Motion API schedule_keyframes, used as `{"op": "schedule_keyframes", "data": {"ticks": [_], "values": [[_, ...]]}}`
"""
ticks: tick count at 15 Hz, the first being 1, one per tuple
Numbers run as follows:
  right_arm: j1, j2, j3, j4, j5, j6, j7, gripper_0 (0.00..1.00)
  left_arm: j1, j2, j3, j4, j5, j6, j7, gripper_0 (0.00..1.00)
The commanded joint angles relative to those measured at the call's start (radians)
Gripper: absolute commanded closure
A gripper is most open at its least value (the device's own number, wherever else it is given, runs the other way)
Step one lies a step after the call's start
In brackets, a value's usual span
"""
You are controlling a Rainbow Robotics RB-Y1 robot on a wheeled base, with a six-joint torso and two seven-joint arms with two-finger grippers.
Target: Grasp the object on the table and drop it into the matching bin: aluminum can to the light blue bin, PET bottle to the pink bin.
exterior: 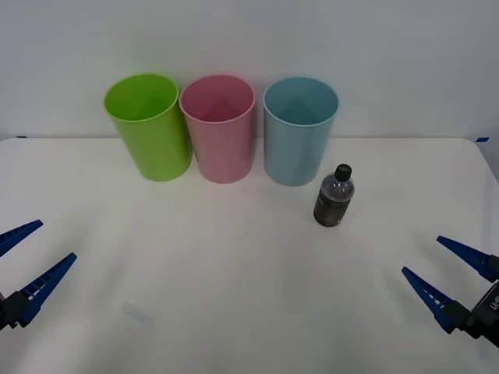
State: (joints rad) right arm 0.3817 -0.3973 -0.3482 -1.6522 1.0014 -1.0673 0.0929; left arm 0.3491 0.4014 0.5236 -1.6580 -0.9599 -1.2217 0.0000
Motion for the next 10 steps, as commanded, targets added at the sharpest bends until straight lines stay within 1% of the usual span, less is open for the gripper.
{"op": "schedule_keyframes", "data": {"ticks": [1, 4, 10], "values": [[-0.011, 0.000, 0.058, 0.000, 0.000, 0.073, 0.034, 0.00, 0.000, 0.000, 0.000, 0.000, 0.000, 0.000, 0.000, 0.00], [-0.032, 0.000, 0.114, 0.000, 0.002, 0.182, 0.137, 0.00, 0.000, 0.000, 0.000, 0.000, 0.000, 0.000, 0.000, 0.00], [-0.073, 0.002, 0.215, 0.015, 0.000, 0.354, 0.163, 0.00, 0.000, 0.000, 0.000, 0.000, 0.000, 0.000, 0.000, 0.00]]}}
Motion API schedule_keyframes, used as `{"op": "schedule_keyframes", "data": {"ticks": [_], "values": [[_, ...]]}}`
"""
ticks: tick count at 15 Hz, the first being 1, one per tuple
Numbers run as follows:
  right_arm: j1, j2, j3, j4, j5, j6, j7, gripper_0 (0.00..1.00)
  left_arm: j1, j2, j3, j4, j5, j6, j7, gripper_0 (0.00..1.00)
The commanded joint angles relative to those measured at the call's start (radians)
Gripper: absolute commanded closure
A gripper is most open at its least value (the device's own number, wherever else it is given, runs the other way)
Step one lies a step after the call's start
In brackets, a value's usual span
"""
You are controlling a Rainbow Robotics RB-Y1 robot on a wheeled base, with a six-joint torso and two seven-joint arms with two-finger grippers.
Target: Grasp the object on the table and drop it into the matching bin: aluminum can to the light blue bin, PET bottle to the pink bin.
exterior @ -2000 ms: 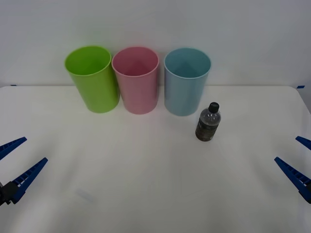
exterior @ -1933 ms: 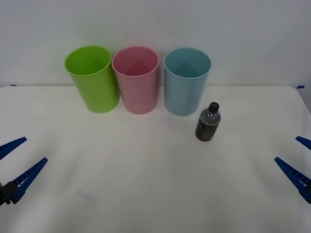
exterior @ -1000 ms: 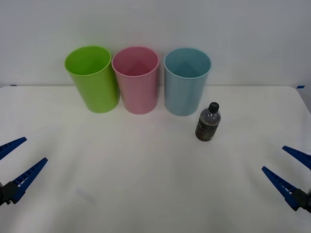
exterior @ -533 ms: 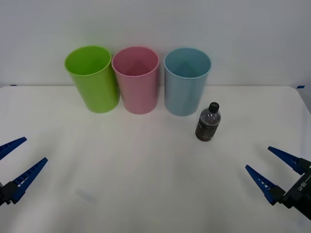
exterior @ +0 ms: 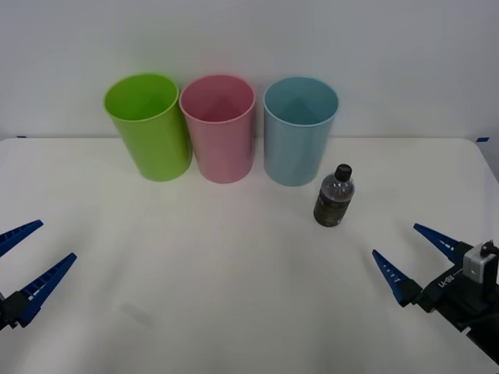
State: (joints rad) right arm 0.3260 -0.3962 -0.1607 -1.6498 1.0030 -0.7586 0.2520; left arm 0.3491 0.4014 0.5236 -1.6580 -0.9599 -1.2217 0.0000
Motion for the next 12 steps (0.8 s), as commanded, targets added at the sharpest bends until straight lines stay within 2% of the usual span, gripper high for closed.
{"op": "schedule_keyframes", "data": {"ticks": [1, 7, 12], "values": [[-0.039, 0.003, 0.032, 0.041, -0.001, 0.044, 0.007, 0.00, 0.000, 0.000, 0.000, 0.000, 0.000, 0.000, 0.000, 0.00], [-0.208, 0.026, 0.081, 0.228, 0.002, 0.039, 0.023, 0.00, 0.000, 0.000, 0.000, 0.000, 0.000, 0.000, 0.000, 0.00], [-0.285, 0.056, 0.135, 0.254, 0.026, 0.120, 0.033, 0.00, 0.000, 0.000, 0.000, 0.000, 0.000, 0.000, 0.000, 0.00]]}}
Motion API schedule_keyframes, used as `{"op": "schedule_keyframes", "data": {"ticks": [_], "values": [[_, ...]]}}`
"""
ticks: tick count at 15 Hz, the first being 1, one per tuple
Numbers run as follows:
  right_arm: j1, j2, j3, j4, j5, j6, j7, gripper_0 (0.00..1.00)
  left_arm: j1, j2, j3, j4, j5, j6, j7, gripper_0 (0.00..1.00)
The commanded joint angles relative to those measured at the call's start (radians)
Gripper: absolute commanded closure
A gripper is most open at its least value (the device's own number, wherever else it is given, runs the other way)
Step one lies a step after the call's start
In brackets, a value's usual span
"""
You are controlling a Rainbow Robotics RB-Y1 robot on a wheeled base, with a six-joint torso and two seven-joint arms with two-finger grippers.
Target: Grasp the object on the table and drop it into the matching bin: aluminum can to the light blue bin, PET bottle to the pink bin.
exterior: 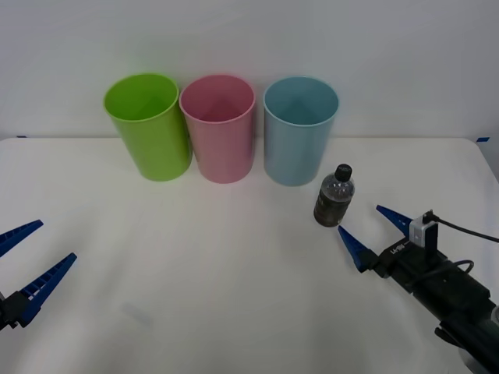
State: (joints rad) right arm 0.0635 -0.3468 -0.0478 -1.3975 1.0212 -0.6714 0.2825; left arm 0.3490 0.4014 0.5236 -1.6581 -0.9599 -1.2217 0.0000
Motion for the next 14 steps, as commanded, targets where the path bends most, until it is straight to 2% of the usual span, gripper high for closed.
{"op": "schedule_keyframes", "data": {"ticks": [1, 8, 14], "values": [[-0.031, 0.006, 0.040, 0.000, 0.008, 0.059, 0.006, 0.00, 0.000, 0.000, 0.000, 0.000, 0.000, 0.000, 0.000, 0.00], [-0.097, 0.006, 0.131, 0.002, 0.016, 0.207, 0.007, 0.00, 0.000, 0.000, 0.000, 0.000, 0.000, 0.000, 0.000, 0.00], [-0.226, 0.015, 0.164, 0.147, 0.011, 0.211, 0.018, 0.00, 0.000, 0.000, 0.000, 0.000, 0.000, 0.000, 0.000, 0.00]]}}
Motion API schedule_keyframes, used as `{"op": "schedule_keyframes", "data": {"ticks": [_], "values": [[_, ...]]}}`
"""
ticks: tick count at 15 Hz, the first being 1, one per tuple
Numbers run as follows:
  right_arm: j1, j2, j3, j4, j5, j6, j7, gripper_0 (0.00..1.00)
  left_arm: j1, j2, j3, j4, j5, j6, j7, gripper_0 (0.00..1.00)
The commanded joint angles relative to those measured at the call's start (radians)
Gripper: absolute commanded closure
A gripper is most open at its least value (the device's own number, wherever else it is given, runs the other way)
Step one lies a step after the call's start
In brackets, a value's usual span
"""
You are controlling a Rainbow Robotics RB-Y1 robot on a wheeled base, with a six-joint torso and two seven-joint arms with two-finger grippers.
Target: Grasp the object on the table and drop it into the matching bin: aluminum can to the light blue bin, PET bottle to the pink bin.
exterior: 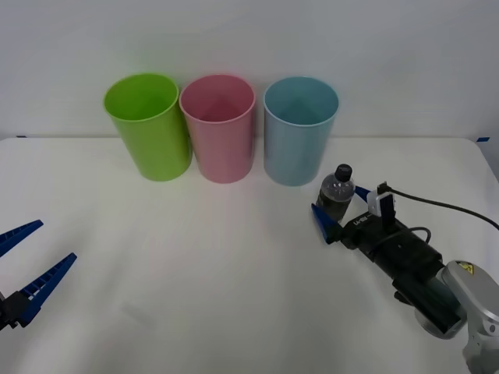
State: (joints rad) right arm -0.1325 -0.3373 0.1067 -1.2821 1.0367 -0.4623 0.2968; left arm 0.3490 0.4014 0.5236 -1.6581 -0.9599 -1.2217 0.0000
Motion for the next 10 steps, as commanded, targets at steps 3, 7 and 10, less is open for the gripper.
{"op": "schedule_keyframes", "data": {"ticks": [3, 7, 10], "values": [[-0.062, 0.020, 0.016, 0.070, -0.003, 0.004, 0.012, 0.00, 0.000, 0.000, 0.000, 0.000, 0.000, 0.000, 0.000, 0.00], [-0.062, 0.026, 0.016, 0.070, -0.003, 0.007, 0.021, 0.00, 0.000, 0.000, 0.000, 0.000, 0.000, 0.000, 0.000, 0.00], [-0.062, 0.027, 0.016, 0.070, -0.003, 0.005, 0.025, 0.00, 0.000, 0.000, 0.000, 0.000, 0.000, 0.000, 0.000, 0.00]]}}
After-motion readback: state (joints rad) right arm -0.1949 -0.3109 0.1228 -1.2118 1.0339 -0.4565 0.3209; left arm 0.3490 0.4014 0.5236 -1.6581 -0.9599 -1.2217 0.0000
